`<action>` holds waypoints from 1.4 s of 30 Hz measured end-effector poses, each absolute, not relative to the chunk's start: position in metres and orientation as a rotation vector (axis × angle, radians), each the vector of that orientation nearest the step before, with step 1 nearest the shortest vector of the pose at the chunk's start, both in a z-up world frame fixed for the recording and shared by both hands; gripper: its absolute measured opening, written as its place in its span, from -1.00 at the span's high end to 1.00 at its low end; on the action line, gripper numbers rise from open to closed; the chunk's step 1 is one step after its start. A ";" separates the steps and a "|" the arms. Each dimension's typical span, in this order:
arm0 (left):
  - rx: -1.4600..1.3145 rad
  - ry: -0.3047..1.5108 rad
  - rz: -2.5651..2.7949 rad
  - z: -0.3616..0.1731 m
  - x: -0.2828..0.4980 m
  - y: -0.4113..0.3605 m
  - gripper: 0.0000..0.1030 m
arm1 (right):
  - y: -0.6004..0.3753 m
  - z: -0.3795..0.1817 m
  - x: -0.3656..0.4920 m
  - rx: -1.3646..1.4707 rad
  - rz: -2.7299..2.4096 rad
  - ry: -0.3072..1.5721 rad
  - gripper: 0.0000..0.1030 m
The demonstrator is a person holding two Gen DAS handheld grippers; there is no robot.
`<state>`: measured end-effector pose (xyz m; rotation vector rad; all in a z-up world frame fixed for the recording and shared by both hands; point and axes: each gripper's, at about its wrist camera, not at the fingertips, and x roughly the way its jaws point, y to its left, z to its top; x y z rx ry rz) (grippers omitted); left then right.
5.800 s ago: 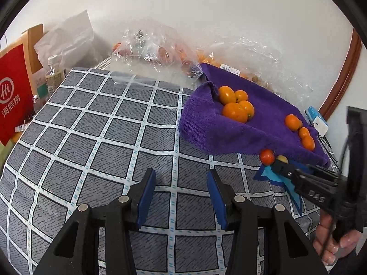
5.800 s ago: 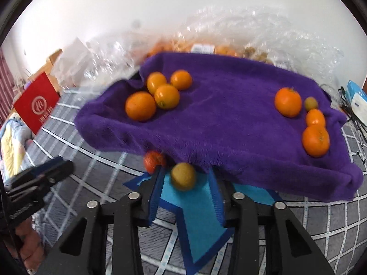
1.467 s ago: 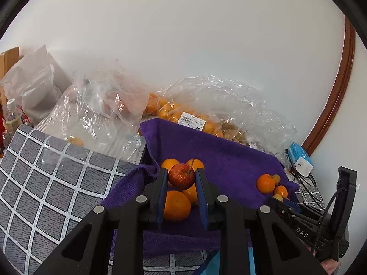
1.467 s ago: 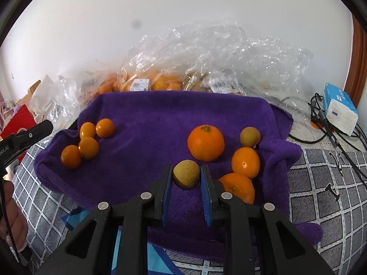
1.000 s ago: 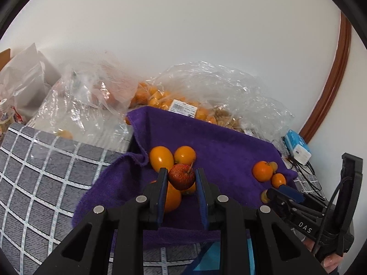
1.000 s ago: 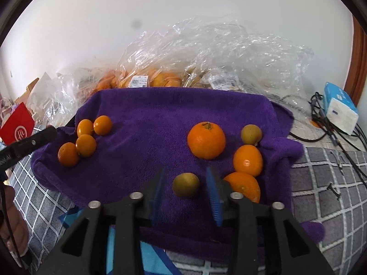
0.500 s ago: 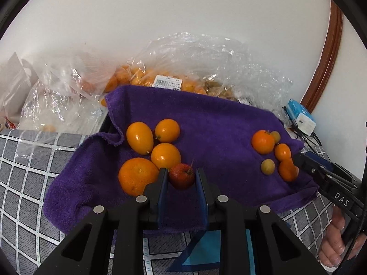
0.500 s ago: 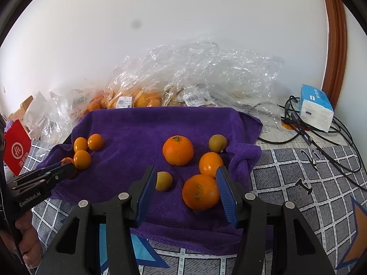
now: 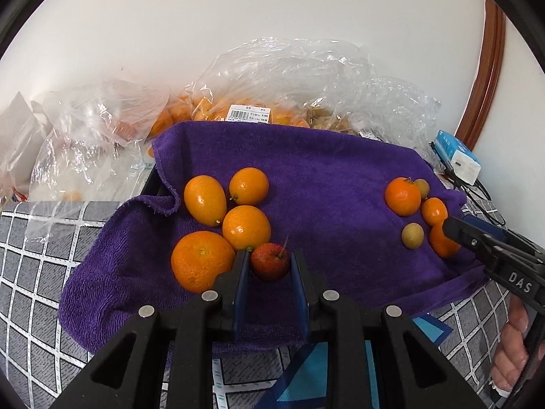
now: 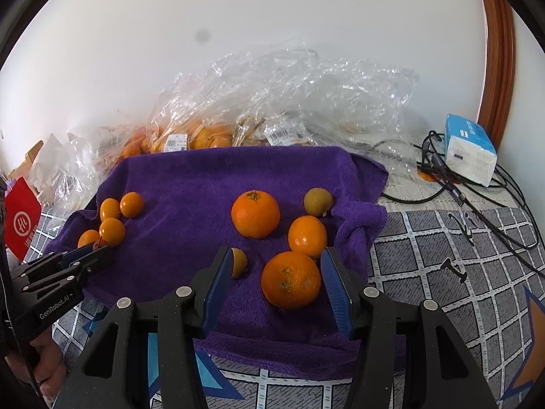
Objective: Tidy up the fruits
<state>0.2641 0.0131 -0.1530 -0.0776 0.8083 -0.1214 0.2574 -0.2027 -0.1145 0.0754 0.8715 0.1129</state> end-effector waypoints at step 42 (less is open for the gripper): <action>-0.035 0.602 -0.060 -0.002 0.072 0.009 -0.71 | -0.221 0.040 0.069 0.060 -0.002 0.745 -0.84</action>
